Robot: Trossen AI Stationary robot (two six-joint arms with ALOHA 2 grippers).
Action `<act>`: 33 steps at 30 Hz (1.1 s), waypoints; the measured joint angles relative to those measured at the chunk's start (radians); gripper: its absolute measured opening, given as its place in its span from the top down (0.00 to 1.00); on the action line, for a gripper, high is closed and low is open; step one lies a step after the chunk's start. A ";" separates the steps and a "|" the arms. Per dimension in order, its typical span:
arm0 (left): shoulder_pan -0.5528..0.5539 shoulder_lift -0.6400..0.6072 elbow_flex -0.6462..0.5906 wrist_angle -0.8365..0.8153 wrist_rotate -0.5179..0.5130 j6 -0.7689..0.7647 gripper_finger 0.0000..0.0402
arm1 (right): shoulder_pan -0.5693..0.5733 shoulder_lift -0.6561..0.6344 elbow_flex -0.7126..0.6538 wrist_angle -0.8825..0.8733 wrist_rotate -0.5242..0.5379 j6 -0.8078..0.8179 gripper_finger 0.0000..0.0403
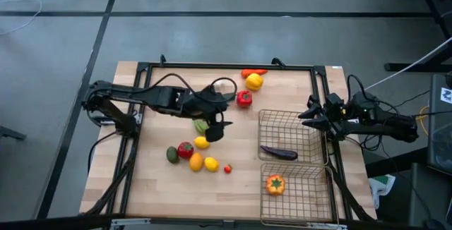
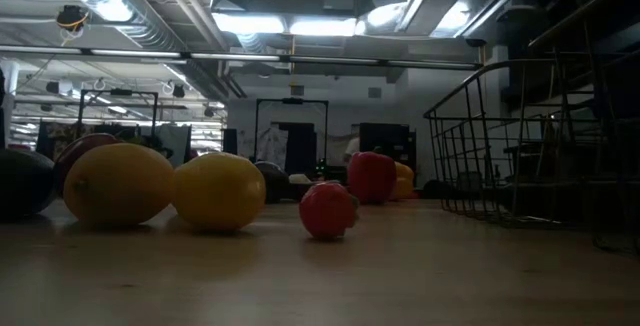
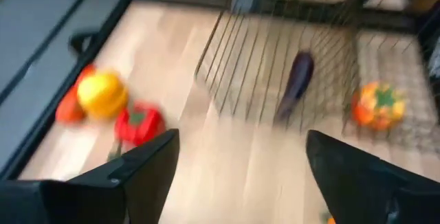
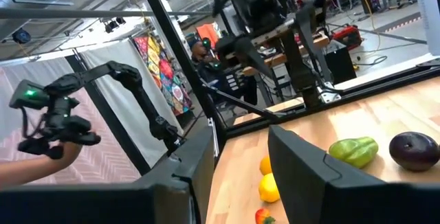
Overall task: Sort produce into baskets
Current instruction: Put the bottom right lemon into the bottom wire basket
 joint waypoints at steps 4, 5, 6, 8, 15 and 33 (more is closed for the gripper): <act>-0.002 0.000 0.000 -0.152 0.000 -0.069 0.22 | 0.000 0.000 0.000 0.000 0.001 0.000 0.66; -0.002 0.000 0.000 -0.181 0.000 -0.081 0.22 | 0.000 0.000 0.000 0.001 0.002 0.000 0.66; -0.004 0.002 0.000 -0.207 0.000 -0.096 0.22 | 0.000 0.000 0.000 0.000 0.006 0.000 0.66; -0.004 0.004 -0.006 -0.230 0.000 -0.114 0.22 | 0.000 0.000 0.000 -0.001 0.019 0.000 0.66; -0.025 0.006 -0.009 -0.266 -0.007 -0.140 0.22 | 0.000 0.000 0.000 0.001 0.093 0.000 0.66; -0.076 0.004 -0.009 -0.270 -0.014 -0.200 0.22 | 0.000 0.240 0.000 0.017 0.287 0.058 0.42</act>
